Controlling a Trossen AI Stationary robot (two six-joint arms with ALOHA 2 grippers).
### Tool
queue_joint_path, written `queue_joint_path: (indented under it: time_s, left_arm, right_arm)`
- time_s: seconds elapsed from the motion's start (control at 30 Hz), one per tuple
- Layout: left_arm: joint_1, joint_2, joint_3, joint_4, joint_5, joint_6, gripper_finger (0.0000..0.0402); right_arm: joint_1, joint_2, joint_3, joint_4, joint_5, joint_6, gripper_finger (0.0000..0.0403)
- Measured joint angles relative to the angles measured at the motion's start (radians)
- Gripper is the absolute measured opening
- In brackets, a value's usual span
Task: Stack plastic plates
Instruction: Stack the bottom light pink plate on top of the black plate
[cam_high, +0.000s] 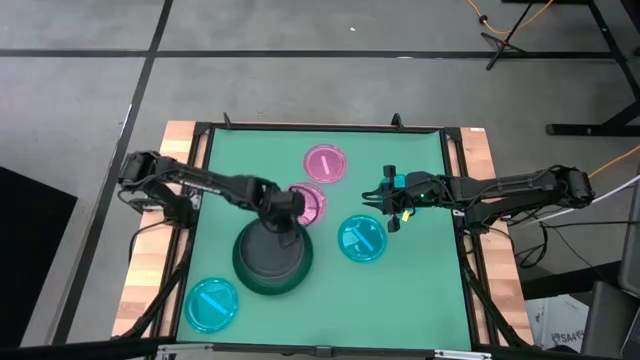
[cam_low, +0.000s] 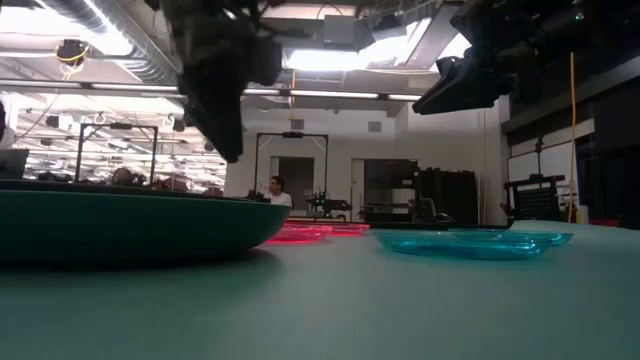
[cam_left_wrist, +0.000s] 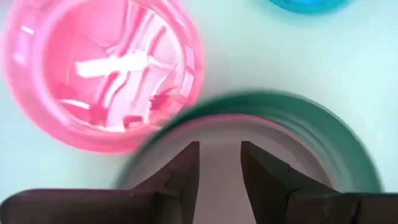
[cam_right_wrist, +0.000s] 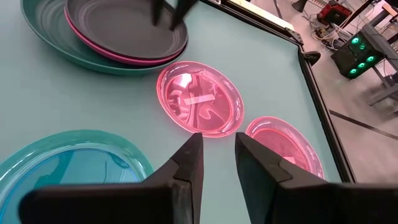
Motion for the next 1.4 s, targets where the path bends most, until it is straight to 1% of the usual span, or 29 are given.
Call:
queue_joint_path:
  time_s: [0.17,0.33,0.47,0.77,1.1,1.23,1.4]
  left_arm:
    - [0.102,0.0,0.0,0.0,0.0,0.072,0.011]
    - [0.194,0.0,0.0,0.0,0.0,0.082,0.011]
    - [0.262,0.0,0.0,0.0,0.0,0.118,0.011]
    - [0.39,0.017,0.001,0.0,0.002,0.127,0.011]
    - [0.443,0.117,0.001,0.012,0.01,0.131,0.011]
    - [0.448,0.147,0.001,0.016,0.015,0.173,0.011]
    - [0.447,0.175,0.001,0.037,0.065,0.179,0.011]
  right_arm:
    - [0.0,0.0,0.0,0.0,0.0,0.0,0.0083]
    - [0.0,0.0,0.0,0.0,0.0,0.0,0.0083]
    - [0.0,0.0,0.0,0.0,0.0,0.0,0.0083]
    - [0.0,0.0,0.0,0.0,0.0,0.0,0.0083]
    - [0.0,0.0,0.0,-0.001,0.0,0.0,0.0083]
    - [0.0,0.0,0.0,-0.001,0.0,0.0,0.0083]
    - [0.0,0.0,0.0,-0.002,0.0,0.0,0.0083]
